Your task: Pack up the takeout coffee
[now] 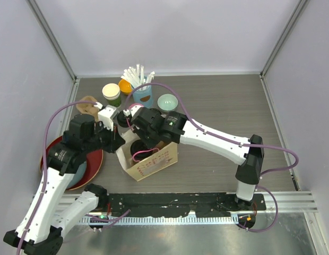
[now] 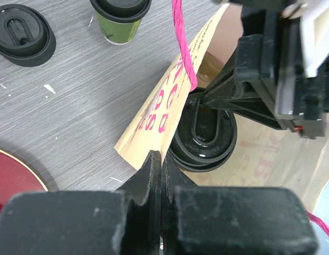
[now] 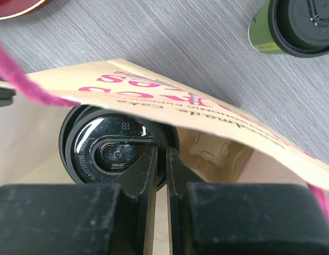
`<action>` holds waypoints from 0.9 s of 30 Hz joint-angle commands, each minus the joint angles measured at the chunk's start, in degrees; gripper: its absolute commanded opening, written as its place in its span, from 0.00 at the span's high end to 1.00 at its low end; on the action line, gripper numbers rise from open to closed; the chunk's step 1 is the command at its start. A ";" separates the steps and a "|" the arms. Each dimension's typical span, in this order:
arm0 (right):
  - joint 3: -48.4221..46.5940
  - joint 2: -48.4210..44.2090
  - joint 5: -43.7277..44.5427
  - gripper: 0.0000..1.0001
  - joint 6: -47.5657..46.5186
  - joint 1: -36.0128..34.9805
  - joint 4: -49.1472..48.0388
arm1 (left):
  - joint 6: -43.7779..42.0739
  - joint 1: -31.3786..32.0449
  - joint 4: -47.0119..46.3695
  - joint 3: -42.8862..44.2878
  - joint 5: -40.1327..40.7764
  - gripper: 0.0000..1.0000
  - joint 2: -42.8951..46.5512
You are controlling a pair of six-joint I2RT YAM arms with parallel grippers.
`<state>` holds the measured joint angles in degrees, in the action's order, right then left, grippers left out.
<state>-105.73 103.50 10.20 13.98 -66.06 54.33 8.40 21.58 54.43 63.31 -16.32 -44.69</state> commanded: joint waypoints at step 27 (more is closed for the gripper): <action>15.12 -0.41 -0.79 0.99 -7.92 -3.11 -5.29 | 1.79 0.13 -3.19 3.14 1.11 1.00 -0.31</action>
<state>-91.26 100.47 10.66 4.03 -70.76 45.08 10.31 21.74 54.28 63.96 -13.61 -45.71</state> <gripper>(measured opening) 0.139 0.011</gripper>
